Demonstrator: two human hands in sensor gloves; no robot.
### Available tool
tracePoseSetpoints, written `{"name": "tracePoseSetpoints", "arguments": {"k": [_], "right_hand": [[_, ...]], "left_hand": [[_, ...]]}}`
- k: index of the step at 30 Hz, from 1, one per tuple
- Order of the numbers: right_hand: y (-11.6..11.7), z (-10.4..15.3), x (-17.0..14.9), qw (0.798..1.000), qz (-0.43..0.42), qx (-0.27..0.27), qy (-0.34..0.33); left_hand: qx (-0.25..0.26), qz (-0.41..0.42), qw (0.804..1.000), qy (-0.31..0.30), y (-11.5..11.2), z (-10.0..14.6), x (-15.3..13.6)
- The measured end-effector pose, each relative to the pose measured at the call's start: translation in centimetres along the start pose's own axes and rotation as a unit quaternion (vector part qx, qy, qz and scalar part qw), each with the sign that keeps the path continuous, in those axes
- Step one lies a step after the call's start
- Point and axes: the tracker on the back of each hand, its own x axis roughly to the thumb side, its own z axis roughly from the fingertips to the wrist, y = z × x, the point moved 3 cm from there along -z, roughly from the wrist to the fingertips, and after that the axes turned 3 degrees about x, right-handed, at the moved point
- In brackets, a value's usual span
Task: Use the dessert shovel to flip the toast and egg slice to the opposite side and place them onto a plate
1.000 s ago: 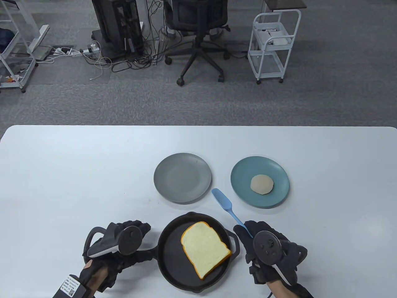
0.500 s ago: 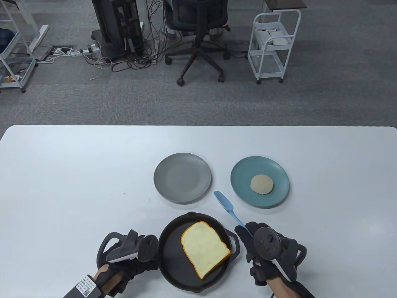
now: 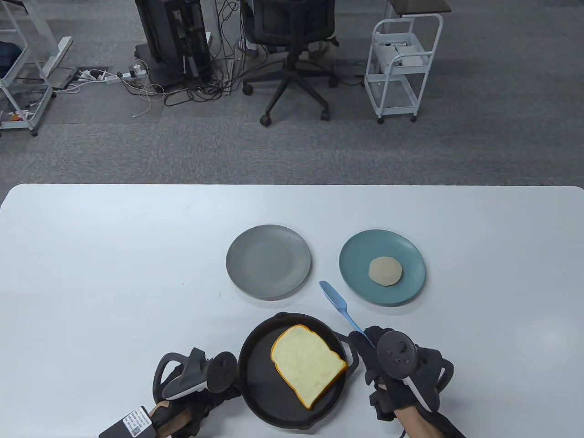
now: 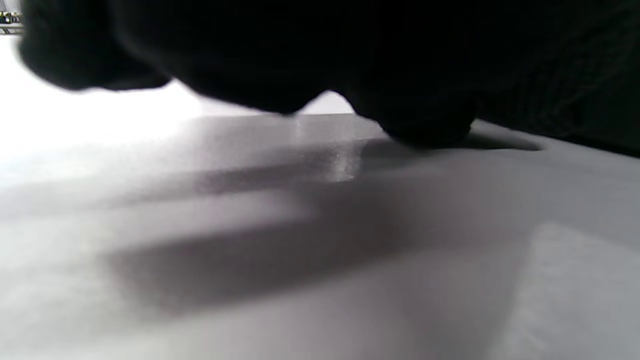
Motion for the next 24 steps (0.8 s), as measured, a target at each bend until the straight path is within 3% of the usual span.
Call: {"name": "tracePoseSetpoints", "arguments": {"k": [6,11,15,24], "right_hand": [[-0.3,-0.1,-0.5,1.000,-0.015,-0.011,0.009],[-1.0,-0.2,-1.2,0.998,-0.050,-0.020,0.016],[-2.0,0.2,-0.5,0.998,-0.060,-0.026,-0.004],[-2.0,1.0,2.3,0.996,0.032,0.031,-0.079]], "left_hand": [[0.026,0.037,0.999,0.009,2.0,0.8,-0.9],[0.099,0.000,0.994,0.043,4.6,2.1,-1.9],[0.113,0.005,0.991,0.072,5.3,2.6,-2.9],[0.133,-0.027,0.983,0.125,5.9,3.0,-3.8]]}}
